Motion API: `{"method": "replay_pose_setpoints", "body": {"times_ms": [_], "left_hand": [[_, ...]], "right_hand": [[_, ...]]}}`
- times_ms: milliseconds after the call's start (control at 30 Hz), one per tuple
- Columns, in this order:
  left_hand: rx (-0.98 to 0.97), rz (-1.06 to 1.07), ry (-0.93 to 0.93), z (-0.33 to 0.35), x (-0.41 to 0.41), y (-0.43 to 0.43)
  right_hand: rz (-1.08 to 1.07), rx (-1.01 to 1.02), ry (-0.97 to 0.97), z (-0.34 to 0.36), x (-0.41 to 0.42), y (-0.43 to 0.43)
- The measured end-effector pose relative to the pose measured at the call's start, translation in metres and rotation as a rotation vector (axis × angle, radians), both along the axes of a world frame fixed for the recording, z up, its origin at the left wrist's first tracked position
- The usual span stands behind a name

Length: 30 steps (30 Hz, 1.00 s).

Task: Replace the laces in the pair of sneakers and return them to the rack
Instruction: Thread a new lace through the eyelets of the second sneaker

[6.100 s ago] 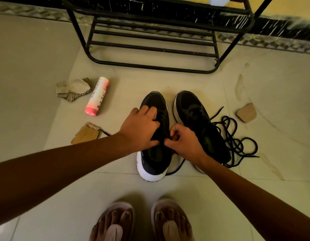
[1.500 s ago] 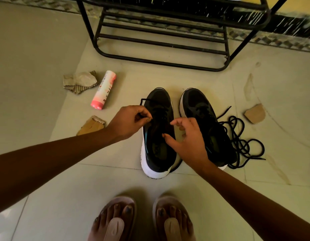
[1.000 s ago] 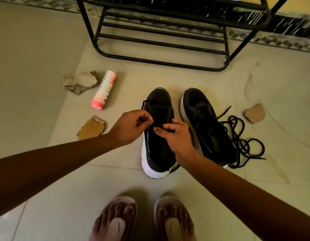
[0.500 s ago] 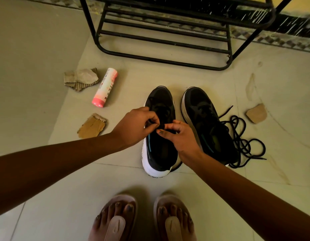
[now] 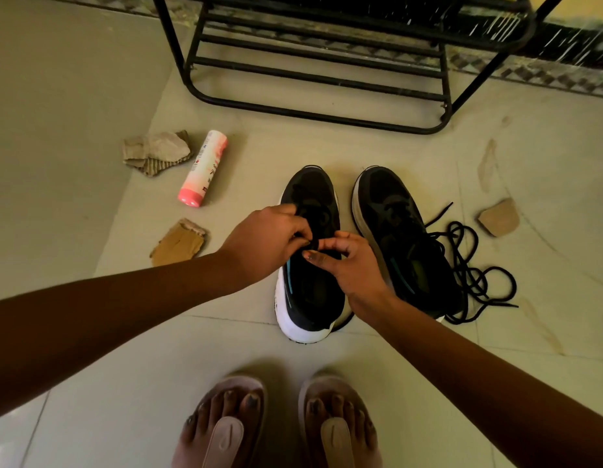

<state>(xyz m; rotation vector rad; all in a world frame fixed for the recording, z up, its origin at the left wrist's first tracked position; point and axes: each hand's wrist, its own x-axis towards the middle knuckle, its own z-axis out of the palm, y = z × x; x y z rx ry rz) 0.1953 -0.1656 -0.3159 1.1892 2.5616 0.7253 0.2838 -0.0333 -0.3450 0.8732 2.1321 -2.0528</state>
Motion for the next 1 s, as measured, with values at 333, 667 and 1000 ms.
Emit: {"method": "replay_pose_setpoints", "body": {"times_ms": [333,667,1000], "left_hand": [[-0.115,-0.118,0.181,0.01,0.004,0.006],[0.189,0.146,-0.302,-0.002,0.003,0.002],[0.295,0.433,-0.528,-0.014,0.011,0.001]], "right_hand": [[-0.018,0.037,-0.006,0.002,0.001,-0.002],[0.045,0.081,-0.051,0.009,0.0,0.005],[0.183,0.385,-0.005,0.003,0.004,0.006]]}}
